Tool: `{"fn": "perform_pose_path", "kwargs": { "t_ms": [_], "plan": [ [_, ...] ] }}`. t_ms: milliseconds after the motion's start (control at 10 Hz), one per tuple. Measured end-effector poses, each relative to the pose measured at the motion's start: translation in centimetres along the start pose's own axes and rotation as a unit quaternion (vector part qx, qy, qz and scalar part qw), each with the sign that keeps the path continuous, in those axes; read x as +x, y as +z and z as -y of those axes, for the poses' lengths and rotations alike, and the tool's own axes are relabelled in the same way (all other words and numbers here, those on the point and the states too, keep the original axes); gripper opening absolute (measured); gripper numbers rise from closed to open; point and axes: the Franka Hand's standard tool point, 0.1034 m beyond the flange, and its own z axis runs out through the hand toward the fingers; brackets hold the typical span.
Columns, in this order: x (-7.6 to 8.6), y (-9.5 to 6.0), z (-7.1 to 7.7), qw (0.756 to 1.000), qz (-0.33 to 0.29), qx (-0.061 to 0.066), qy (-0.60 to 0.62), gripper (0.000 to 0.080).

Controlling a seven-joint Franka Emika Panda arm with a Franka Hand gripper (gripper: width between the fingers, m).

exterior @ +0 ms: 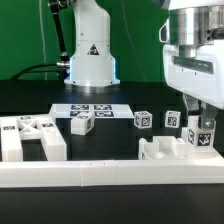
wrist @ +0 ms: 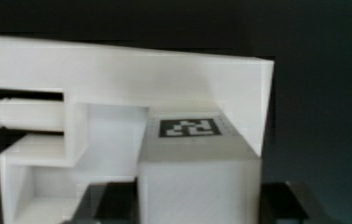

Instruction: Assemble chair

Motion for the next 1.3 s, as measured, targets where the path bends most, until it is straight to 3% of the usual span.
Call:
{"fn": "perform_pose_path", "kwargs": {
  "t_ms": [100, 200, 300, 700, 1300],
  "plan": [
    [0.0, 0.0, 0.0, 1.0, 0.0, 0.0, -0.003, 0.029],
    [0.0, 0.0, 0.0, 1.0, 0.0, 0.0, -0.016, 0.0384],
    [0.0, 0.0, 0.0, 0.999, 0.0, 0.0, -0.034, 0.057],
    [-0.6, -0.1, 0.0, 0.977, 0.001, -0.003, -0.215, 0.0644],
    [-0.9, 0.1, -0.2, 0.881, -0.001, -0.007, -0.472, 0.0649]
  ]
}}
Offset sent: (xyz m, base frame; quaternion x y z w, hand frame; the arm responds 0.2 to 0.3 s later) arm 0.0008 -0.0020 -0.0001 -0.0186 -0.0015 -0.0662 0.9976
